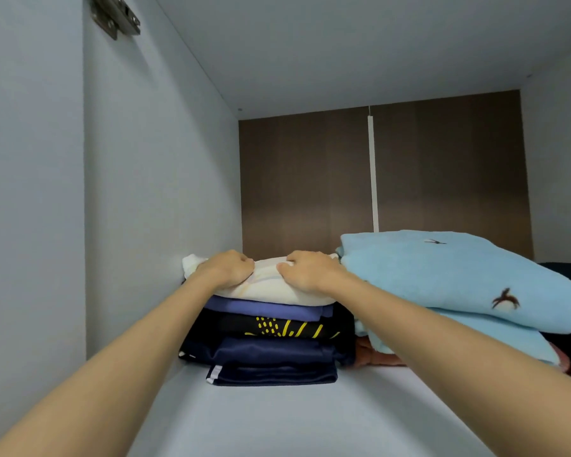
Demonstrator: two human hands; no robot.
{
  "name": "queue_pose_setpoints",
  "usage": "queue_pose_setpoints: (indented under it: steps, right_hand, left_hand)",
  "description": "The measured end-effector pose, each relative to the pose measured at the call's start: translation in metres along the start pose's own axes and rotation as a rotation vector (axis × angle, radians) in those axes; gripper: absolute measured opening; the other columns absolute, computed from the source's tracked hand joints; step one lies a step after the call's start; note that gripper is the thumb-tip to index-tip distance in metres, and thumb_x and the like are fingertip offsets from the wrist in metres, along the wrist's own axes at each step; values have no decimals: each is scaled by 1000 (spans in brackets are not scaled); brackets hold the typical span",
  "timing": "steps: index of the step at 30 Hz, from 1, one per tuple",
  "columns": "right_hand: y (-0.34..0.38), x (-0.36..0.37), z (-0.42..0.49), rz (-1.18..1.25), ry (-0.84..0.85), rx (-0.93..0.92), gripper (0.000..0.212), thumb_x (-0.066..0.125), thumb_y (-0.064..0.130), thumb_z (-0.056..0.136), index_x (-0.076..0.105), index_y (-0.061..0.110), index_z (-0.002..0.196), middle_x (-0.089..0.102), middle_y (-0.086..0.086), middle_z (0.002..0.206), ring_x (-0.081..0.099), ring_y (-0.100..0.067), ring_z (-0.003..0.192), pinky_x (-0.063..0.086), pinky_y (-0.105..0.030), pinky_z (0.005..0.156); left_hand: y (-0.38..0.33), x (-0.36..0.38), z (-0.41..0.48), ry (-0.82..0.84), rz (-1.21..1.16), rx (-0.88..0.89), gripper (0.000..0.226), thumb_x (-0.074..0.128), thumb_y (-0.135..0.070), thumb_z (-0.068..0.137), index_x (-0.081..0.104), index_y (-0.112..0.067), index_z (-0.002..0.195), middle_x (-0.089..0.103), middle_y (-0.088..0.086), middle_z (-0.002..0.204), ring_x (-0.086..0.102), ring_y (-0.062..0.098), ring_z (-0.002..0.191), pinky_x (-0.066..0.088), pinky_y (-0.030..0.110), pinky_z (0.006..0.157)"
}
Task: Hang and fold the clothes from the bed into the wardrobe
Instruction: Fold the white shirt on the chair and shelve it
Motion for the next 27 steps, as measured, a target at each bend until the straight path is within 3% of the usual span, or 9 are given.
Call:
queue_pose_setpoints:
  steps: [4, 10, 14, 17, 20, 24, 27]
  right_hand:
    - [15, -43, -20, 168, -187, -77, 38, 44, 21, 95, 56, 14, 130, 56, -9, 134, 51, -30, 122, 43, -35, 97]
    - [10, -107, -81, 178, -370, -210, 41, 42, 16, 93, 56, 21, 131, 60, -5, 130, 52, -27, 121, 45, -39, 100]
    - [-3, -118, -130, 173, -386, -271, 39, 46, 19, 94, 55, 24, 131, 63, 4, 126, 55, -21, 117, 47, -40, 97]
    - [-15, -116, -161, 182, -396, -282, 36, 48, 23, 94, 56, 28, 129, 63, 9, 124, 55, -17, 114, 47, -33, 89]
    - [-27, -105, -191, 195, -409, -259, 35, 49, 25, 93, 57, 32, 127, 61, 13, 125, 55, -14, 111, 38, -26, 76]
    - [-37, -90, -237, 212, -375, -239, 36, 49, 23, 92, 58, 29, 127, 62, 8, 126, 56, -19, 113, 46, -31, 85]
    - [-41, -89, -272, 249, -348, -225, 37, 50, 22, 92, 58, 28, 128, 62, 6, 127, 56, -20, 113, 50, -38, 89]
  left_hand:
    - [-10, -29, -15, -134, -198, -14, 48, 47, -18, 94, 44, -15, 142, 47, 10, 144, 45, 26, 131, 36, 30, 106]
    - [-44, -59, -67, -286, -158, 69, 48, 45, -24, 96, 40, -22, 144, 57, 10, 133, 50, 27, 124, 40, 33, 98]
    - [-70, -67, -124, -366, -163, 121, 45, 44, -31, 97, 41, -29, 143, 58, 2, 132, 52, 23, 121, 43, 34, 94]
    - [-88, -67, -172, -439, -197, 156, 43, 44, -34, 97, 43, -32, 140, 60, -3, 130, 54, 21, 119, 42, 34, 92]
    - [-100, -62, -218, -456, -264, 171, 44, 44, -33, 96, 42, -33, 140, 59, -4, 130, 53, 20, 118, 43, 37, 97]
    - [-107, -63, -275, -451, -362, 158, 44, 45, -32, 96, 42, -33, 140, 55, -6, 134, 55, 19, 114, 44, 43, 97]
    - [-114, -64, -313, -448, -359, 189, 43, 46, -32, 96, 44, -32, 139, 58, -5, 127, 61, 20, 95, 48, 40, 91]
Point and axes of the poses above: each hand's wrist, its own z-axis towards the middle knuckle, its own x-axis out of the palm, y = z × x, the point moved 7 cm from there along z, towards the middle knuckle
